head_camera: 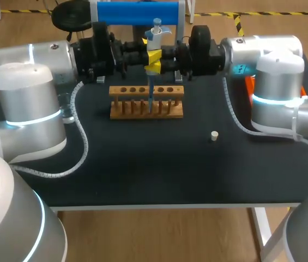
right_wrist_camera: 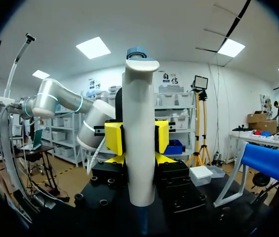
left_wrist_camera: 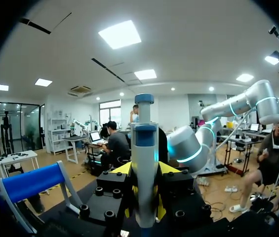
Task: Invert the test tube, pick up the pipette, mount the tip to pipette, aspirate from beaker and dispense into the tube, eject the tip, return the pipette, and cap with the stopper.
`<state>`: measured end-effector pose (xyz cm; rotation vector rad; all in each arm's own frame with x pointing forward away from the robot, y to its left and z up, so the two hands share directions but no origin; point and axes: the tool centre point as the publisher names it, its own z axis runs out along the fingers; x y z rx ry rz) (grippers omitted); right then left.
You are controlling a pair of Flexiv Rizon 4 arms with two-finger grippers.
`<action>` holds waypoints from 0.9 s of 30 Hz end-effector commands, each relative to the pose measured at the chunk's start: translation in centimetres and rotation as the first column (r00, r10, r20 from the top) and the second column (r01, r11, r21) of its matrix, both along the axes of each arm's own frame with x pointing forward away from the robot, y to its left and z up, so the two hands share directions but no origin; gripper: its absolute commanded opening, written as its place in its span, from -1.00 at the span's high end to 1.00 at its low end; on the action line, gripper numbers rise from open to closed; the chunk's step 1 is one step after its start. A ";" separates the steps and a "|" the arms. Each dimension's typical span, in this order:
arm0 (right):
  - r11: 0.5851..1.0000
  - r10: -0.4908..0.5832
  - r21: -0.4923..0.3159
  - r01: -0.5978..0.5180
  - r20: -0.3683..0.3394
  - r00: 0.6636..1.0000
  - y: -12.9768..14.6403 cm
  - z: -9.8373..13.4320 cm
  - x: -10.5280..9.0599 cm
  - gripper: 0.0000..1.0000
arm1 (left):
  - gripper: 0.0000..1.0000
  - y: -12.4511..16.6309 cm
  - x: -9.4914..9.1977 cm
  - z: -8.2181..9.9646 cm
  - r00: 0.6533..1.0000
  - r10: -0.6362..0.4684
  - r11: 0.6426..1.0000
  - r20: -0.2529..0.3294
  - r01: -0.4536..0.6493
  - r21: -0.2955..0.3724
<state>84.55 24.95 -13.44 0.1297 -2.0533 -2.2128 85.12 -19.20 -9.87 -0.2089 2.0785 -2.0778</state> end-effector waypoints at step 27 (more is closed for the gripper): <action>0.996 0.072 -0.046 -0.071 0.023 0.997 -8.6 -0.2 2.1 1.00 | -1.00 0.0 -0.2 0.1 1.000 0.000 1.000 0.001 0.000 -0.001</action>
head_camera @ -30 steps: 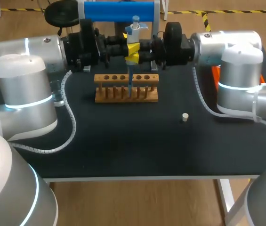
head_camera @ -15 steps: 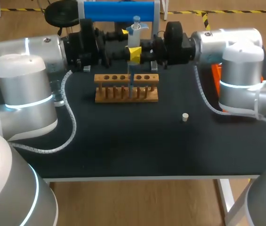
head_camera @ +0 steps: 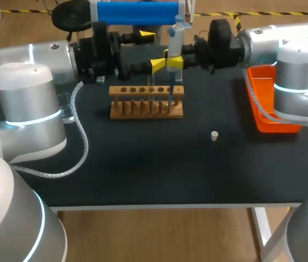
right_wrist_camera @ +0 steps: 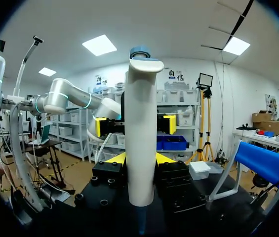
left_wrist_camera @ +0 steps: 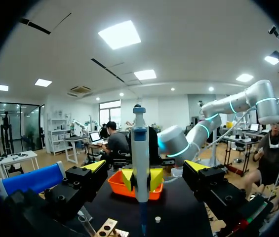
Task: Invert the test tube, pick up the pipette, mount the tip to pipette, aspirate from beaker and dispense into the tube, eject the tip, return the pipette, and cap with the stopper.
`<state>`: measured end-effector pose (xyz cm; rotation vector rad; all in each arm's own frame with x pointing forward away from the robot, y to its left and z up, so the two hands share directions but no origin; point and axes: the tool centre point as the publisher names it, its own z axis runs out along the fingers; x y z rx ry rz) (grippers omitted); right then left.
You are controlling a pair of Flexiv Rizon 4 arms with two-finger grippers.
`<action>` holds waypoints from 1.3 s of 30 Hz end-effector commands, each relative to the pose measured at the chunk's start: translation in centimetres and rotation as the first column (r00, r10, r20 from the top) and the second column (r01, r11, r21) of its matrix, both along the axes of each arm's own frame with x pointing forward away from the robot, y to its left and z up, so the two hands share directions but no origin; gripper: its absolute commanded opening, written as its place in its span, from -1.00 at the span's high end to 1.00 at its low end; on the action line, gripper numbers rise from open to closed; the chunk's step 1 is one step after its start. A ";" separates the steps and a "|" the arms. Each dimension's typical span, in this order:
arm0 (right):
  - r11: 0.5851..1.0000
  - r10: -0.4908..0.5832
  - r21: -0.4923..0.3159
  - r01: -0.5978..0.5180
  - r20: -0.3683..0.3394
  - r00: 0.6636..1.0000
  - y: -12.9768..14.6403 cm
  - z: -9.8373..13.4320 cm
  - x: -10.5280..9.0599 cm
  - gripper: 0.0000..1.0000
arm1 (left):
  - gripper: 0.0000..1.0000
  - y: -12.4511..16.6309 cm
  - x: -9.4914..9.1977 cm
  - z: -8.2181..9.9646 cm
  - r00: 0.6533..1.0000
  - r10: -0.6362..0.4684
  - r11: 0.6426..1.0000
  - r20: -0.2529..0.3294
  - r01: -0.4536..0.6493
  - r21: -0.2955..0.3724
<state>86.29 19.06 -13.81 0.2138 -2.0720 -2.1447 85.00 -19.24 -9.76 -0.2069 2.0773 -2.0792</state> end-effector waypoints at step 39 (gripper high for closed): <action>0.999 0.019 -0.029 -0.019 0.004 1.000 -9.8 0.1 2.5 1.00 | -1.00 0.0 -0.1 0.0 1.000 0.001 1.000 0.000 -0.001 0.000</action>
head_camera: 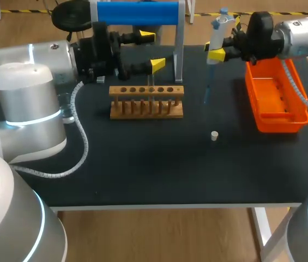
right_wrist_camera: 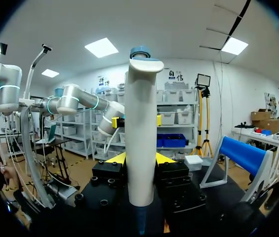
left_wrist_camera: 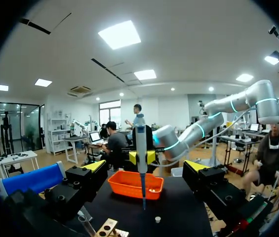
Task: Invert the test tube, pick up the pipette, mount the tip to pipette, aspirate from beaker and dispense into the tube, eject the tip, return the pipette, and cap with the stopper.
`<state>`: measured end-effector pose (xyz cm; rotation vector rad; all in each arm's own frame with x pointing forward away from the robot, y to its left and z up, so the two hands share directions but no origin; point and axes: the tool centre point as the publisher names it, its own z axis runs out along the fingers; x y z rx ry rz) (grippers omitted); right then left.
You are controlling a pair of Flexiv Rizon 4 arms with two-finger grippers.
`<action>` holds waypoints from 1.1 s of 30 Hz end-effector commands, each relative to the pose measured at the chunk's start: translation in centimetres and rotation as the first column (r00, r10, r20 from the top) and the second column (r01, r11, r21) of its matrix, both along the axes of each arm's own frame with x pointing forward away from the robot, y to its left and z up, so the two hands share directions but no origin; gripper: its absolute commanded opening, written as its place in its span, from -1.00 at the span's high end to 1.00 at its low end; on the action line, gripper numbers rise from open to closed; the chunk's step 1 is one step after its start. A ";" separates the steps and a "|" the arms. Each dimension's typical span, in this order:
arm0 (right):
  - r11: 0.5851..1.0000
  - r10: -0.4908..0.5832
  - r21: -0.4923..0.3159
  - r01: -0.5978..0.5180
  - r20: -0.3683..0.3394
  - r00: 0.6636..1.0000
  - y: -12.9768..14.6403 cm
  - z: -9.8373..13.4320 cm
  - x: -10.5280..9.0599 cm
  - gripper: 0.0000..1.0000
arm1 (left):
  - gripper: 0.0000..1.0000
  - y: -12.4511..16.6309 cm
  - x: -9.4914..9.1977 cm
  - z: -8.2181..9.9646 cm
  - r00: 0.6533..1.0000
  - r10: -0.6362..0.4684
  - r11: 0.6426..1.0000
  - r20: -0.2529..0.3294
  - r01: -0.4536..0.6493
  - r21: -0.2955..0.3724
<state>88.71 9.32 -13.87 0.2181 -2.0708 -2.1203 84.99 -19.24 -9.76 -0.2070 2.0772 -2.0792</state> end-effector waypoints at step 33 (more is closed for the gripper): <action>0.998 -0.061 0.004 0.061 0.016 0.998 -20.2 1.4 3.6 1.00 | -1.00 0.0 -0.1 0.0 1.000 0.001 1.000 0.000 -0.001 0.000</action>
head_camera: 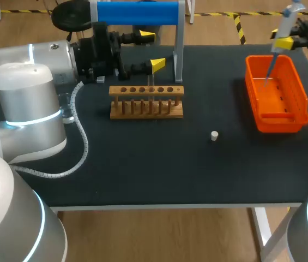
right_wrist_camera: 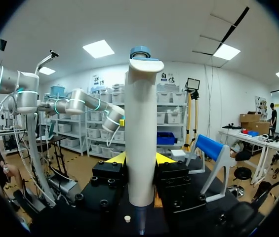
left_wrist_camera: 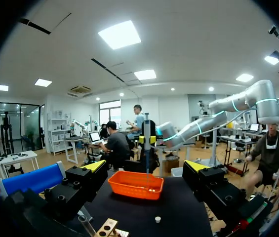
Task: Invert the test tube, pick up the pipette, mount the tip to pipette, aspirate from beaker and dispense into the tube, eject the tip, return the pipette, and cap with the stopper.
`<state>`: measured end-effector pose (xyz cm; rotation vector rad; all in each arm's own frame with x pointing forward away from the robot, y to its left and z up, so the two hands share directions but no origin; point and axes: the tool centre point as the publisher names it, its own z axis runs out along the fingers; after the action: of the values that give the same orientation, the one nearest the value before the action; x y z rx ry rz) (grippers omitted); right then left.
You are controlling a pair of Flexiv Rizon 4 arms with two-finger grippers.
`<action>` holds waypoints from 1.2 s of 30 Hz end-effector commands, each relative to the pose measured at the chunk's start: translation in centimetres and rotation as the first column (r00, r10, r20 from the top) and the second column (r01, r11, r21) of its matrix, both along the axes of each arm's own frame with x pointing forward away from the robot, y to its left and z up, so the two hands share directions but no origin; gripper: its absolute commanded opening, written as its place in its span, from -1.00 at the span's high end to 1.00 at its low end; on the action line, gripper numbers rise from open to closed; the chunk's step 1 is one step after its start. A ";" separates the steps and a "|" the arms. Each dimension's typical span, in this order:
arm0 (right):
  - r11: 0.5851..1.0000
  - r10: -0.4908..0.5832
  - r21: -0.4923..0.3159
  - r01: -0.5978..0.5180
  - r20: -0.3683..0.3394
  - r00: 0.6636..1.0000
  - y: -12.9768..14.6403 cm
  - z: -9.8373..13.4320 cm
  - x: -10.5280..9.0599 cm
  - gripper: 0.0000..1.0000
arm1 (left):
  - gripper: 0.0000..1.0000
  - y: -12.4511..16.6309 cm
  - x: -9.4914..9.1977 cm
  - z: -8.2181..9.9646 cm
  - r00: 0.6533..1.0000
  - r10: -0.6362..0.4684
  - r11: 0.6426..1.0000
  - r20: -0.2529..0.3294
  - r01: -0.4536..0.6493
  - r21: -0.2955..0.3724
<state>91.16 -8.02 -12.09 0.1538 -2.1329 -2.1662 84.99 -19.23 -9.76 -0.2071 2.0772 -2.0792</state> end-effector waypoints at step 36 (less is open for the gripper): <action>1.000 -0.008 -0.004 0.008 0.021 1.000 -8.1 -2.0 2.6 1.00 | -1.00 0.0 -0.1 0.0 1.000 0.001 1.000 0.000 -0.001 0.001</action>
<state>93.66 -16.12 -14.28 0.1647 -2.1495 -2.1804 84.99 -19.23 -9.76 -0.2070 2.0772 -2.0792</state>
